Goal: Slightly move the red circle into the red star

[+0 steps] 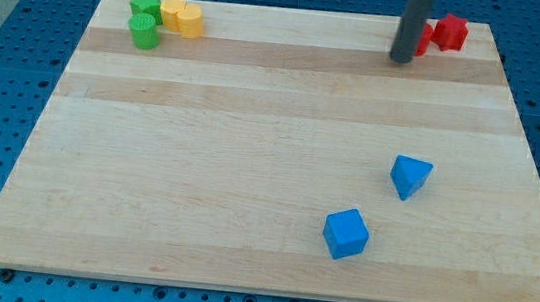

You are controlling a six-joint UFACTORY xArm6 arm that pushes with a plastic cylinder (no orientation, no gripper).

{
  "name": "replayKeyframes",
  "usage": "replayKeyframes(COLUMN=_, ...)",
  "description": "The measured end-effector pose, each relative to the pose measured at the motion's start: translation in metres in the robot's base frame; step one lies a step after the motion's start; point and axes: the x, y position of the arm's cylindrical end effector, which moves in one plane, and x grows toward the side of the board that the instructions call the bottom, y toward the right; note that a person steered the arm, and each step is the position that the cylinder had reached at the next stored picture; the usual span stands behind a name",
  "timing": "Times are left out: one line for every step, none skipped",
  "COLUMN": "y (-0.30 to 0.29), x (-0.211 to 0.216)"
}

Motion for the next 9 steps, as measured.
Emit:
replayKeyframes(y=-0.018, x=-0.012)
replayKeyframes(y=-0.017, x=-0.02)
replayKeyframes(y=-0.005, x=-0.023)
replayKeyframes(y=0.011, x=-0.023)
replayKeyframes(y=0.022, x=-0.023)
replayKeyframes(y=0.022, x=-0.024)
replayKeyframes(y=0.022, x=-0.024)
replayKeyframes(y=0.022, x=-0.024)
replayKeyframes(y=0.018, x=-0.014)
